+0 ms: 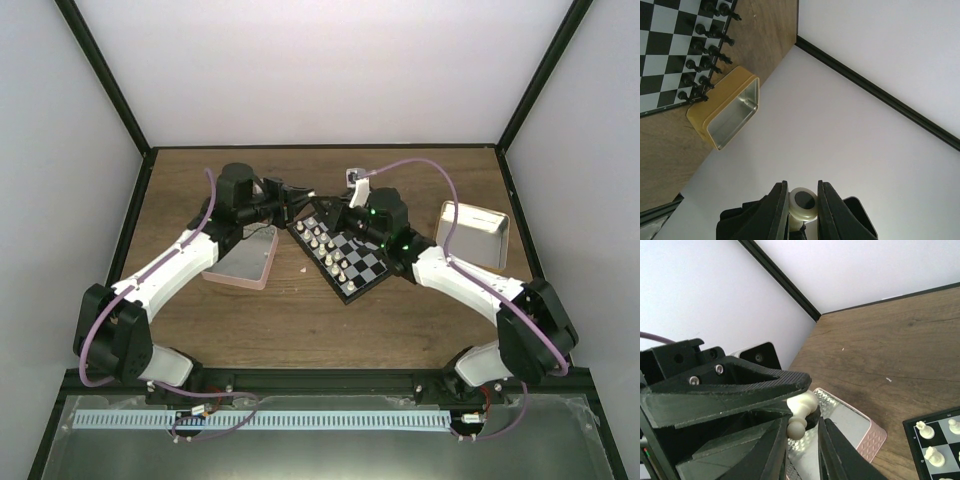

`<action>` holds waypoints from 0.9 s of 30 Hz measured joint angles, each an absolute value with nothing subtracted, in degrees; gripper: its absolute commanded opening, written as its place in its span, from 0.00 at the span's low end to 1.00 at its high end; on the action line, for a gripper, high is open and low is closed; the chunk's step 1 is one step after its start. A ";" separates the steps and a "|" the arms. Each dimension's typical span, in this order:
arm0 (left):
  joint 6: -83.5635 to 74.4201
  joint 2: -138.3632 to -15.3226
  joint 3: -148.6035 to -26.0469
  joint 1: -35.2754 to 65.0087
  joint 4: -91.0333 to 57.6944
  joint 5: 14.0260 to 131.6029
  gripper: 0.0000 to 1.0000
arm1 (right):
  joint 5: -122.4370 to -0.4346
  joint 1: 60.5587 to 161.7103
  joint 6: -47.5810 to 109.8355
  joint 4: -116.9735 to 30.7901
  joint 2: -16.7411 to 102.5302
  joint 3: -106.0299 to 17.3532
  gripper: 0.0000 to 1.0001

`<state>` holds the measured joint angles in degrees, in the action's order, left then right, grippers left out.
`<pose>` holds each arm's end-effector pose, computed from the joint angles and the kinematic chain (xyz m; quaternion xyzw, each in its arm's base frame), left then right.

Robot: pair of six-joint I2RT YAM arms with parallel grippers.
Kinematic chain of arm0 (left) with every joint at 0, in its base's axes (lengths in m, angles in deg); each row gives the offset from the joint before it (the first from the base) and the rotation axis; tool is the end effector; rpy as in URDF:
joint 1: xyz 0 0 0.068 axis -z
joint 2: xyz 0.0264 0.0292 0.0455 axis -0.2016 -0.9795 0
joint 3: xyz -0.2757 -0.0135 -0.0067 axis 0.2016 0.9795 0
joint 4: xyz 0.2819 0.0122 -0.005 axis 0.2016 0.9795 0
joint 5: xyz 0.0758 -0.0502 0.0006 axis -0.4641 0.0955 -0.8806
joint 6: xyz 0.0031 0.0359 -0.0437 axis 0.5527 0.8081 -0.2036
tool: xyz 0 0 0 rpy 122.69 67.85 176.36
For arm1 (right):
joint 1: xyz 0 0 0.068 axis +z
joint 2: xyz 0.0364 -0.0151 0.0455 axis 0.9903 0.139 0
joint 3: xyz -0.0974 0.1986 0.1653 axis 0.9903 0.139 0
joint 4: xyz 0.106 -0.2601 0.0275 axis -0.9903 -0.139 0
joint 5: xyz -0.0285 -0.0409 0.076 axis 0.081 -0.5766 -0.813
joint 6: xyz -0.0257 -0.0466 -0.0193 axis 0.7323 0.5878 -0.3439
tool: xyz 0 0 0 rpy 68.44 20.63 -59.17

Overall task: Set up the chess pieces on the board
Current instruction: Place the chess piece on the chessboard.

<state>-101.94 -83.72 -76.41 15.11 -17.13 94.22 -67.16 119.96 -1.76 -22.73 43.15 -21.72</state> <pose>0.3107 -0.1785 0.3044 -0.4028 0.6894 -0.6017 0.0207 0.2739 0.2252 0.2873 -0.0644 0.7538 0.4750 0.4495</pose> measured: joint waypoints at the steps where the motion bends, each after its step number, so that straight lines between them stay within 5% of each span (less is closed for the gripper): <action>1: -102.07 -83.72 -76.41 15.17 -17.29 94.25 0.06 | -66.92 119.94 -1.63 -22.68 43.07 -21.72 0.26; 7: -102.33 -83.72 -76.41 15.39 -18.01 94.33 0.06 | -65.87 119.74 -0.76 -22.53 42.85 -21.72 0.30; 22: -102.35 -83.72 -76.26 15.52 -18.42 94.18 0.07 | -66.18 119.72 0.51 -21.22 42.85 -21.72 0.03; 24: -102.35 -83.72 -76.15 15.52 -18.62 94.11 0.14 | -66.11 119.70 0.73 -21.31 42.85 -21.72 0.01; 27: -102.18 -83.72 -75.97 15.55 -18.55 93.98 0.37 | -66.07 119.70 1.08 -21.90 42.83 -21.72 0.01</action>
